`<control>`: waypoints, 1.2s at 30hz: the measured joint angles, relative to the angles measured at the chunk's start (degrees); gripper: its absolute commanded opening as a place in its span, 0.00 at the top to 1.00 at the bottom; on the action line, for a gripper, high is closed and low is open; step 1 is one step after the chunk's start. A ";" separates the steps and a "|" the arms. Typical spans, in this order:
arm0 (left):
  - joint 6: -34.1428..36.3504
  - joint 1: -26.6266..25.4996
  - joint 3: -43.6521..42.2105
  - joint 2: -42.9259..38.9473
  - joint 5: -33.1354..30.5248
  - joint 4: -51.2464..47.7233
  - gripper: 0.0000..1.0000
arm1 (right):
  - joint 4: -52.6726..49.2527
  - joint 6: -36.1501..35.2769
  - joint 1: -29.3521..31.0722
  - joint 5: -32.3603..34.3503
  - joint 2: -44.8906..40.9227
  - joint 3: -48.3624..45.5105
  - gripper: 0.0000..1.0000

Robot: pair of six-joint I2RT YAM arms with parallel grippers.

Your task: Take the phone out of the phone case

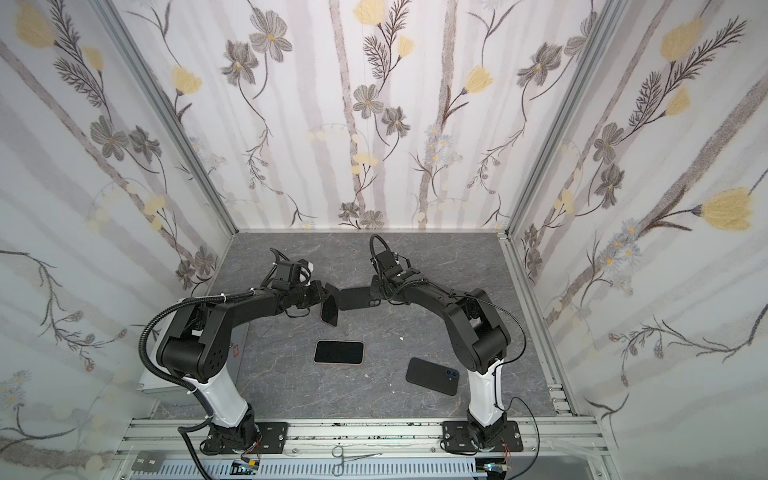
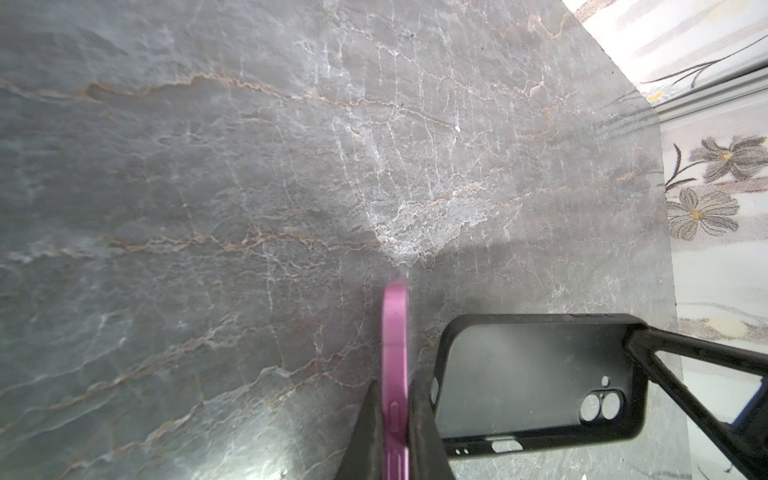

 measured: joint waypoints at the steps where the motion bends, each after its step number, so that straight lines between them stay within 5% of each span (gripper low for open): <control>1: 0.00 0.02 0.09 0.15 0.00 0.04 0.94 | -0.13 0.02 0.09 0.07 0.35 0.31 1.00; 9: 0.20 0.55 0.44 1.46 0.20 1.73 0.86 | -1.68 0.20 0.63 0.96 2.05 1.68 1.00; 28: 1.51 1.40 -0.17 3.34 -3.23 1.27 0.41 | -2.58 0.11 1.11 1.46 2.21 2.05 1.00; 36: 3.93 1.25 -1.29 -4.55 -9.44 -3.45 0.38 | -2.54 -5.05 0.96 5.35 -8.04 -1.22 1.00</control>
